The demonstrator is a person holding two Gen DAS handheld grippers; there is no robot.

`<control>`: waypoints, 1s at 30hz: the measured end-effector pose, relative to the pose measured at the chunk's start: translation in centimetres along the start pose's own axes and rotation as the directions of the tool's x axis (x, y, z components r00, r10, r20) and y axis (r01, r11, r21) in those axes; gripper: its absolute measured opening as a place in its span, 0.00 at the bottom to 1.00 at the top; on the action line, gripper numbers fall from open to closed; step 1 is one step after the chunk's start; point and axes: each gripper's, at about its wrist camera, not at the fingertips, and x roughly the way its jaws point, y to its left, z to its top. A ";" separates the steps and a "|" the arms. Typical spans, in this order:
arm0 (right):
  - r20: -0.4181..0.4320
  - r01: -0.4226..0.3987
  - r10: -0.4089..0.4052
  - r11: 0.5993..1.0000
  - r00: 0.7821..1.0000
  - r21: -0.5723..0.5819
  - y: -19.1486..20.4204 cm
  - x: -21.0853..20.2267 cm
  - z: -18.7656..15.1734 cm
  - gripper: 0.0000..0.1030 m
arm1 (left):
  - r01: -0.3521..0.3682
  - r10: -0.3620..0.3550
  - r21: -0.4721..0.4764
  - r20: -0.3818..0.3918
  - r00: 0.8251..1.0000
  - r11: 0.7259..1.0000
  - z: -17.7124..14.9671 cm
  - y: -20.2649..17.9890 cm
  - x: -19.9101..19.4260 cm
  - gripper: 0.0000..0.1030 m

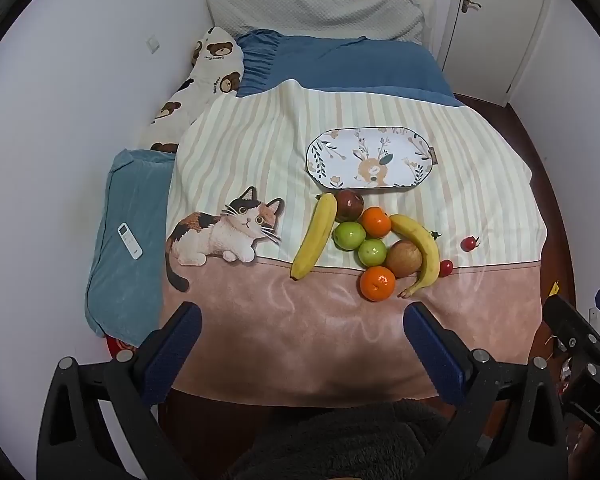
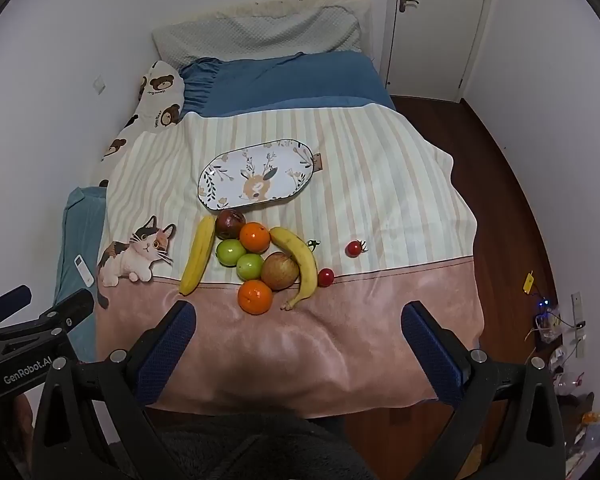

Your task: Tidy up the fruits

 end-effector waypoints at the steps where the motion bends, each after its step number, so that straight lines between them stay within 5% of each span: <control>1: 0.000 -0.002 0.002 1.000 1.000 0.001 0.0 0.0 0.0 1.00 | 0.002 -0.002 0.000 0.001 1.000 1.000 0.0 0.0 0.0 1.00; 30: 0.015 0.001 -0.001 1.000 1.000 -0.002 0.5 -1.2 0.2 1.00 | 0.029 -0.029 0.000 0.014 0.999 1.000 0.4 -0.4 -1.5 1.00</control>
